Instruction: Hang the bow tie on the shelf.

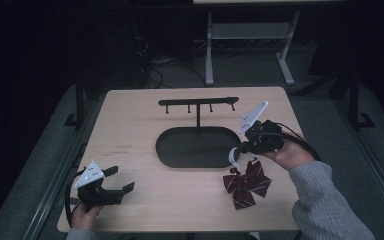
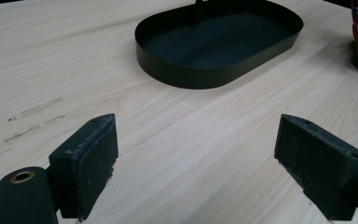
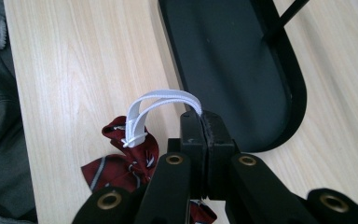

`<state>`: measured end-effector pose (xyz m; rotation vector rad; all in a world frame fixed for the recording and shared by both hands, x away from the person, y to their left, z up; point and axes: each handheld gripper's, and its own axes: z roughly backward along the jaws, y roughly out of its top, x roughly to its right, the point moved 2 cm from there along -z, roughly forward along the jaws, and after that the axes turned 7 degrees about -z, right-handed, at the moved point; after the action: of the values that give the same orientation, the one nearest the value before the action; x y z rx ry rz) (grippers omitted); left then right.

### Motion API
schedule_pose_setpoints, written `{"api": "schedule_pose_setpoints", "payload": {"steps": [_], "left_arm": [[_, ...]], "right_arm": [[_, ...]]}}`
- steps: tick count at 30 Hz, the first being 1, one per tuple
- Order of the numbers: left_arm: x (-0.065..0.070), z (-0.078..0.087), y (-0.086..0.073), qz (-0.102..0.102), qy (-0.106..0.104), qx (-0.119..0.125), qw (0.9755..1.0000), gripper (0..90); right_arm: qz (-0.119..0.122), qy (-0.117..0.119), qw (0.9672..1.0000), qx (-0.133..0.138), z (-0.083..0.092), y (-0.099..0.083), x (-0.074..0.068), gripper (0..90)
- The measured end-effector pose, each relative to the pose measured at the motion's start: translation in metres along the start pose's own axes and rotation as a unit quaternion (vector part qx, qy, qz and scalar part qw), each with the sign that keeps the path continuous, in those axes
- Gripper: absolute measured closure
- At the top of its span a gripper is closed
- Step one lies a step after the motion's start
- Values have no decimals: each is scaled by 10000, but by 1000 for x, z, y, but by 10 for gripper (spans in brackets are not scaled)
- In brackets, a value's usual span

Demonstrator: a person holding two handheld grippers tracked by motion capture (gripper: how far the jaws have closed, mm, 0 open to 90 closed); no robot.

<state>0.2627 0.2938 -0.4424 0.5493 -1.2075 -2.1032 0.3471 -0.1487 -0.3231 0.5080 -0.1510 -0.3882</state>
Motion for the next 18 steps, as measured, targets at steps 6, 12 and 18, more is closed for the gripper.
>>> {"api": "schedule_pose_setpoints", "payload": {"steps": [6, 12, 18], "left_arm": [[0, 0, 0, 2, -5, 5, 10000, 131], [-1, 0, 0, 8, 5, 6, 10000, 131], [-2, 1, 0, 1, 9, -16, 10000, 131]], "right_arm": [[60, 18, 10000, -7, 1, 11, 3, 884], [112, 36, 9999, 28, 4, 22, 6, 884], [172, 35, 9998, 56, 6, 34, 7, 884]]}}
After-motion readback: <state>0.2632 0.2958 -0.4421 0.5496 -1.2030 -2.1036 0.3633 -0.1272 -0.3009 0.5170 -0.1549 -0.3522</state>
